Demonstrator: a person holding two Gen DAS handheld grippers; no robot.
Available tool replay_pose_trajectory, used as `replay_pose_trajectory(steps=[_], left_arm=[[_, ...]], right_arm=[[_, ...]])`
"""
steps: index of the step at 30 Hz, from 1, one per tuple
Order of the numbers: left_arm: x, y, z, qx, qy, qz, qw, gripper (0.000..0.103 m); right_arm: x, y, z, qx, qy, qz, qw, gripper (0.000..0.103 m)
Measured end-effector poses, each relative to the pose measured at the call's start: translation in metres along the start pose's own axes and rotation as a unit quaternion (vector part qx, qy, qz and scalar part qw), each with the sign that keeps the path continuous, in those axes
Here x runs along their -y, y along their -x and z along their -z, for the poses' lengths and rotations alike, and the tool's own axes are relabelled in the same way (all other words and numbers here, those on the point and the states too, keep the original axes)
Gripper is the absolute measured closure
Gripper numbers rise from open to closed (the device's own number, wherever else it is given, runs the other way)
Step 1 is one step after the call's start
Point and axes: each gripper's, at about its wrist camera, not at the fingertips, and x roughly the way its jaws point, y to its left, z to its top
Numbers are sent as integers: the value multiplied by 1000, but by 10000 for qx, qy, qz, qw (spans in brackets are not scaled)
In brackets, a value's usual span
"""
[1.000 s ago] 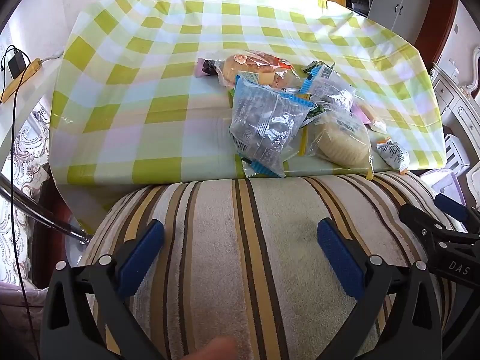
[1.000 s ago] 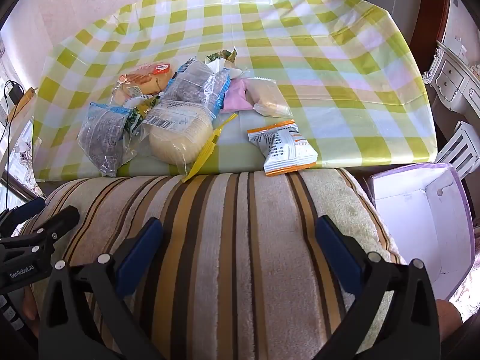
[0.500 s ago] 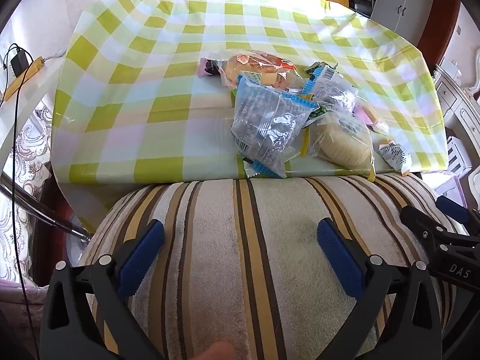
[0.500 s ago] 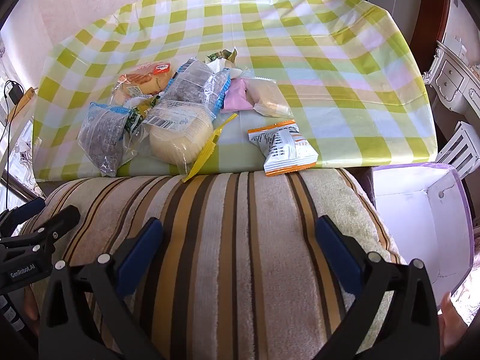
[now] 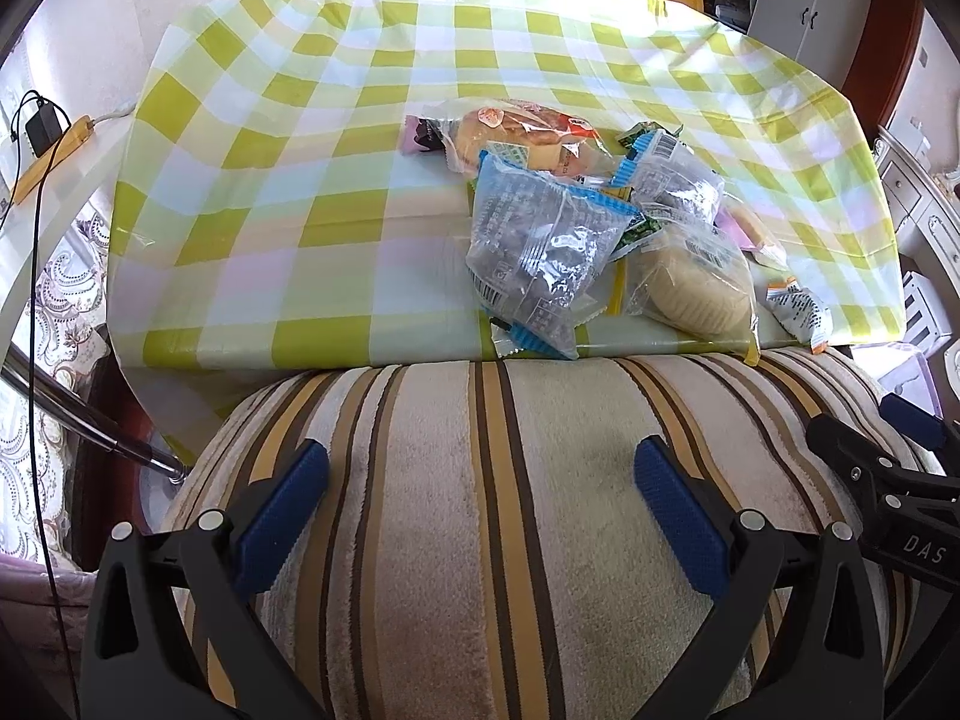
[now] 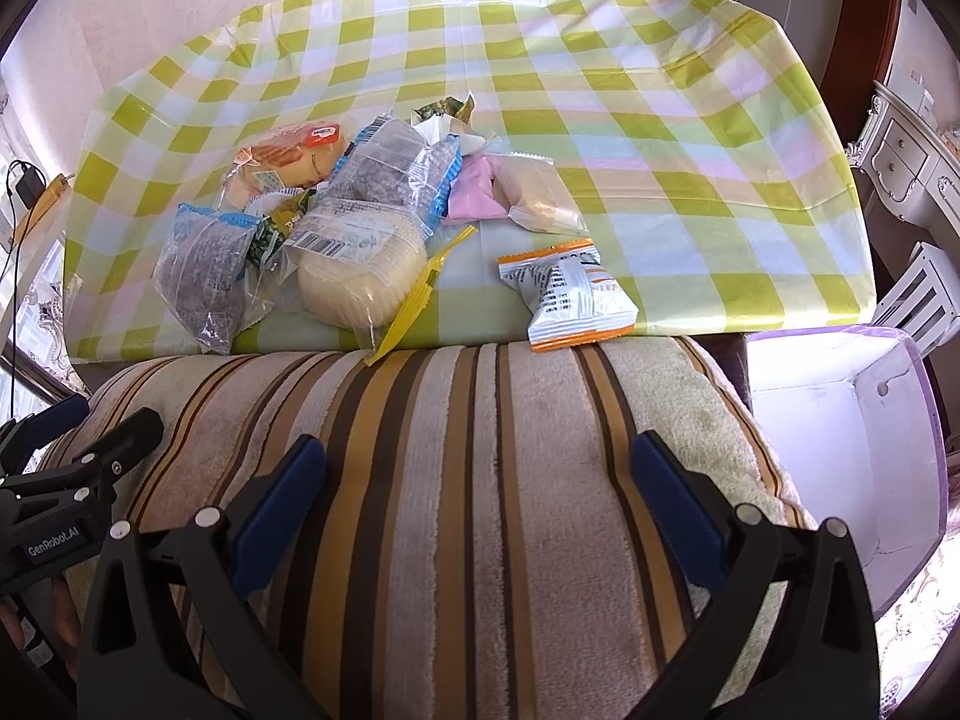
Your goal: Organize snacks
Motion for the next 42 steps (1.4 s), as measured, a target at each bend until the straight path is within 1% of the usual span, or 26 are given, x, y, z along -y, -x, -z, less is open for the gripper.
replay_pose_trajectory(steps=[7, 11, 15, 42], left_arm=[[4, -3, -1, -26, -19, -21, 10000, 4], [4, -4, -1, 0, 3, 0, 10000, 4], [4, -4, -1, -3, 5, 5, 10000, 4], [2, -6, -4, 12, -90, -95, 9999, 4]], right_arm=[[1, 0, 0, -1, -4, -1, 10000, 1], [3, 0, 2, 146, -49, -66, 9999, 1], [-2, -1, 1, 104, 41, 56, 9999, 1], [-3, -2, 0, 87, 44, 57, 9999, 1]])
